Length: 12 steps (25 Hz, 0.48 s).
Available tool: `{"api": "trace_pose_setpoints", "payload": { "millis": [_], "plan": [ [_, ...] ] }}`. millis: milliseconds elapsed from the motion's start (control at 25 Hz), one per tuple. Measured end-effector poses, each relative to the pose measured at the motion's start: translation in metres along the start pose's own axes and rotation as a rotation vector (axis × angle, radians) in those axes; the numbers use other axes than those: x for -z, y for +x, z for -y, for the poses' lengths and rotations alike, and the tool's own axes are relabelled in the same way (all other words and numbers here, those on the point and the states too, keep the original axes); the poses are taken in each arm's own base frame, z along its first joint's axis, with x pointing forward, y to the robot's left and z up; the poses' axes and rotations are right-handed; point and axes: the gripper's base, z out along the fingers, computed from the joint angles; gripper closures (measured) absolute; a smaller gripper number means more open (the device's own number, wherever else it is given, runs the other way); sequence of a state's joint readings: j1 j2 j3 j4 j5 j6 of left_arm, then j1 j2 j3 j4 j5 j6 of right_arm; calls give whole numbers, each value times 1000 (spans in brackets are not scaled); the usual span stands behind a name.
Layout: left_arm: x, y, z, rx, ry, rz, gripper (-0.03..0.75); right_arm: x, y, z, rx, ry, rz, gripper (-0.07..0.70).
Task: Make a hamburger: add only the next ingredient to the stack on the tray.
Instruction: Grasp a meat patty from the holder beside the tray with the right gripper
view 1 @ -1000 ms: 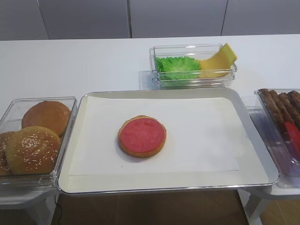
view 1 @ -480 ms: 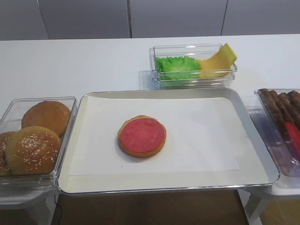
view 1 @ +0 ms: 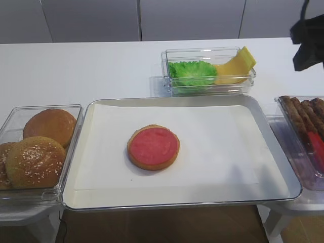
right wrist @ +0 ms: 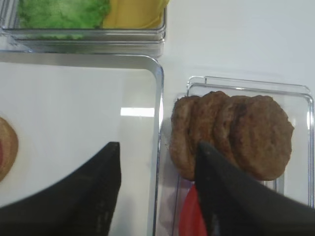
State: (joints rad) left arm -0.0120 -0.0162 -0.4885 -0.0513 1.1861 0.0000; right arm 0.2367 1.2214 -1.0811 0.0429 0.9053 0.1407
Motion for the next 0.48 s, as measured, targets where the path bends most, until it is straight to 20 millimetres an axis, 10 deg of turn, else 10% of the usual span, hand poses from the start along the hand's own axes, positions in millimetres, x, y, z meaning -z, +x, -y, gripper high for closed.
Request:
{"api": "trace_pose_setpoints", "payload": {
  "millis": [480],
  "plan": [
    [0,0,0,0,0,0,363,-69,-3,-15,93,183,-251,266]
  ]
}}
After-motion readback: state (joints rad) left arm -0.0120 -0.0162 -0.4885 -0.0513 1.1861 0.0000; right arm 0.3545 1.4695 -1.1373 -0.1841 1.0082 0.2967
